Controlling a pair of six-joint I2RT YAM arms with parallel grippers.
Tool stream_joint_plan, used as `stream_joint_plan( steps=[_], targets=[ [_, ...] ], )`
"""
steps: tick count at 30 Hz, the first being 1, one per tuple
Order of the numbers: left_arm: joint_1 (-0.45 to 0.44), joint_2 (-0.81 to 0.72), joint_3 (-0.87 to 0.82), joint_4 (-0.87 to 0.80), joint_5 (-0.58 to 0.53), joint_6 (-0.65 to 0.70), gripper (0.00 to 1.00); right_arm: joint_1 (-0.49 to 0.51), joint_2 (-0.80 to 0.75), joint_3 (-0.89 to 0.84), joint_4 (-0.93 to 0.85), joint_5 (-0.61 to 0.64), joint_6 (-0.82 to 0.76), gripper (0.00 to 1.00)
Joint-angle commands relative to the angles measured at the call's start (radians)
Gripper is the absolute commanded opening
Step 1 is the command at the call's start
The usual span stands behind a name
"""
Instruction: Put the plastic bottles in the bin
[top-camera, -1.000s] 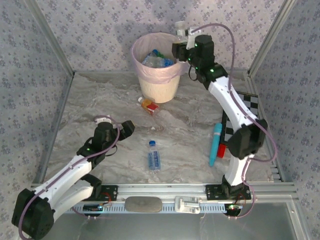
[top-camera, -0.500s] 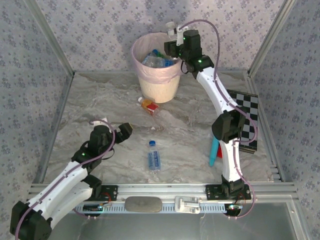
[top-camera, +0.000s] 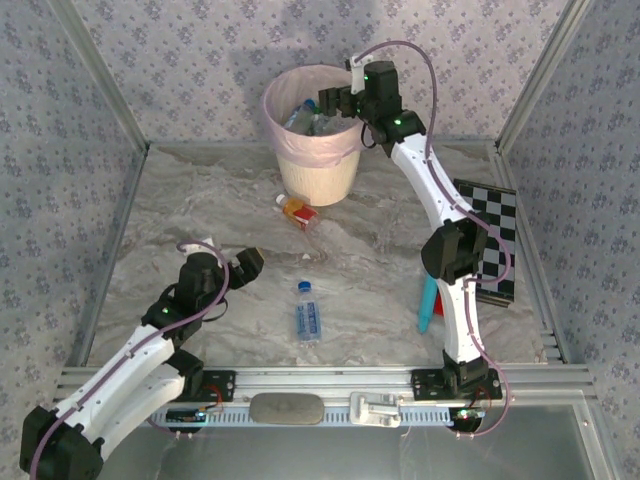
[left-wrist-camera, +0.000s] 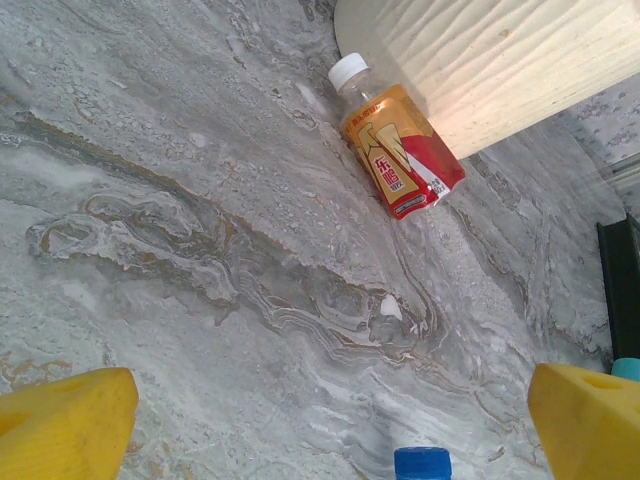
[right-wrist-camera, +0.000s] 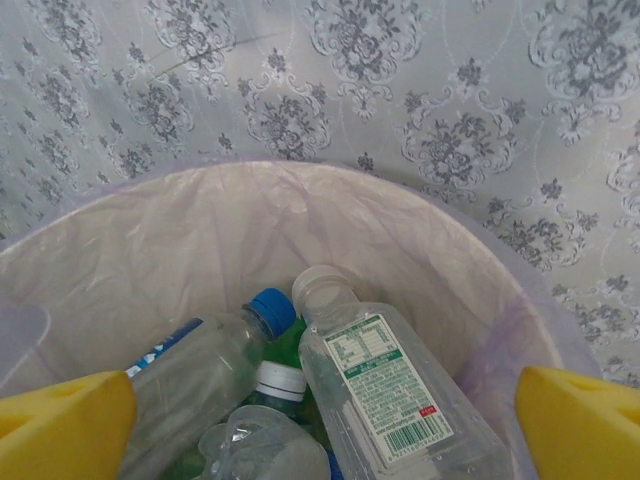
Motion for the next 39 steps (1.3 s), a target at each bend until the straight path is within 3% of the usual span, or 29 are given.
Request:
stream_joint_plan(
  steps=[1,10,19,31,39],
  targets=[
    [-0.004,-0.005,0.004,0.001,-0.017,-0.003,1.0,0.011,-0.053,0.034,-0.017,0.011,-0.017,1.0],
    [-0.011,0.046,0.025,0.024,0.005,-0.008,1.0,0.039,-0.276,-0.216,0.029,0.001,-0.005,1.0],
    [-0.076,0.155,0.075,0.051,0.003,0.014,1.0,0.061,-0.58,-0.718,0.172,-0.047,0.102,1.0],
    [-0.249,0.318,0.17,0.006,-0.05,0.058,1.0,0.084,-0.874,-1.387,0.4,0.072,0.392,1.0],
    [-0.427,0.381,0.21,-0.137,-0.07,0.043,1.0,0.095,-0.942,-1.647,0.465,0.136,0.562,1.0]
  ],
)
